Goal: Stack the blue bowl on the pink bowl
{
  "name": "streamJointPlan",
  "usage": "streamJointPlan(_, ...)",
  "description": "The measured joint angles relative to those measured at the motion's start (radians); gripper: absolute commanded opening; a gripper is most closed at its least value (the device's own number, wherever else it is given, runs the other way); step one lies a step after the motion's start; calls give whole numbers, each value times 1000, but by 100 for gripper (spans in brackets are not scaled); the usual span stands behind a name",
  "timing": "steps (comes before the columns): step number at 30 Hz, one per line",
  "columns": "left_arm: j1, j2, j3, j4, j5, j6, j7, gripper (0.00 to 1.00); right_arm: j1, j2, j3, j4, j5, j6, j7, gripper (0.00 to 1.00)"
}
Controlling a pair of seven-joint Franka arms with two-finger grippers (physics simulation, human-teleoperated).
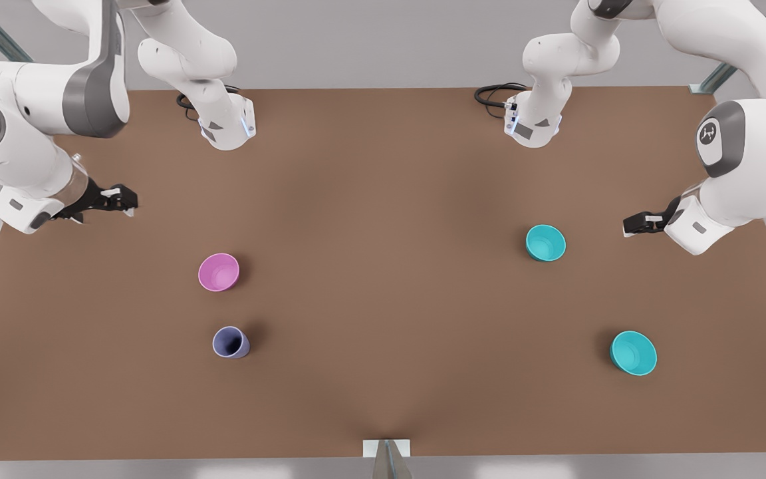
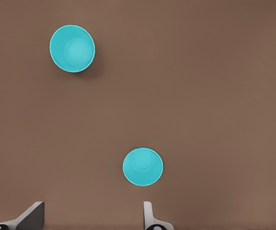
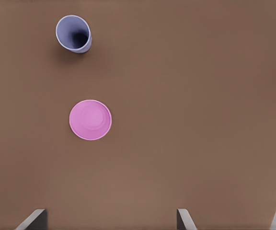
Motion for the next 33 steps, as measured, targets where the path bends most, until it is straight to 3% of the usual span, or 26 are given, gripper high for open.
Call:
streamJointPlan(3,0,0,0,0,0,-1,0,100,-2,23,0,-7,-2,1,-2,100)
streamJointPlan(9,0,0,0,0,0,-2,1,100,19,304,0,-80,87,75,-1,100)
streamJointPlan(18,0,2,0,0,0,-7,1,100,-6,337,-18,-386,142,442,30,100)
streamJointPlan(31,0,3,0,0,0,-13,2,100,-10,471,-23,-400,171,594,102,100)
streamJointPlan(32,0,3,0,0,0,-13,2,100,-8,474,-23,-399,172,596,108,88)
streamJointPlan(33,0,3,0,0,0,-14,2,100,-7,476,-23,-399,172,598,114,65)
